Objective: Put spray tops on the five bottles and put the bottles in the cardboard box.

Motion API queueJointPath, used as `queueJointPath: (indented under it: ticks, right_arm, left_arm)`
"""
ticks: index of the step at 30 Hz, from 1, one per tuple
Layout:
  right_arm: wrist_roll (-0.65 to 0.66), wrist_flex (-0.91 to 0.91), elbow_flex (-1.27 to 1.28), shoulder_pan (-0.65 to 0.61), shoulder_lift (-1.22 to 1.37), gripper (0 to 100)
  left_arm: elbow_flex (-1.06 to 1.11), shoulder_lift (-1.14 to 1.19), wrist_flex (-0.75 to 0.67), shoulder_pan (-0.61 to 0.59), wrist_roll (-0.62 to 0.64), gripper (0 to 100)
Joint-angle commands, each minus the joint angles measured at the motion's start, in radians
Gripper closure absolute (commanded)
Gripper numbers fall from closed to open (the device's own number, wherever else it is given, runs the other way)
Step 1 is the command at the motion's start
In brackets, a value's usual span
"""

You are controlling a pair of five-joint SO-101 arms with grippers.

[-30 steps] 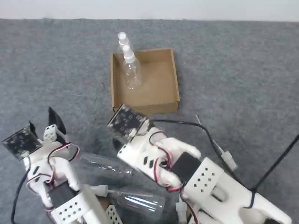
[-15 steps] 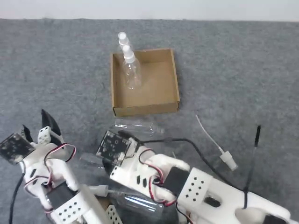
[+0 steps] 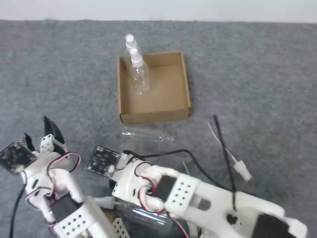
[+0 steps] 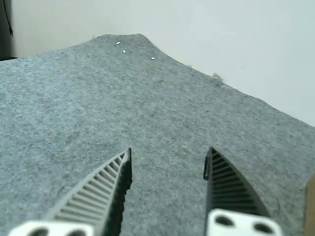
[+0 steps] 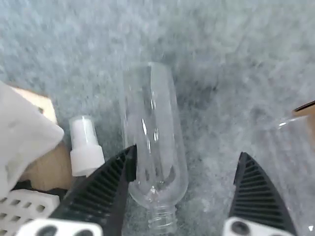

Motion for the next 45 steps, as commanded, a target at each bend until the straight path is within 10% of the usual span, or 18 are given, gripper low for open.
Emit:
queueJointPath:
  ticks: [1, 45]
  right_arm:
    - [0.012, -0.024, -0.087, -0.010, 0.019, 73.1]
    - [0.101, 0.050, -0.210, 0.179, 0.102, 95.7]
  left_arm:
    - [-0.038, -0.021, -0.034, -0.003, 0.009, 77]
    - [-0.038, -0.021, -0.034, -0.002, 0.005, 77]
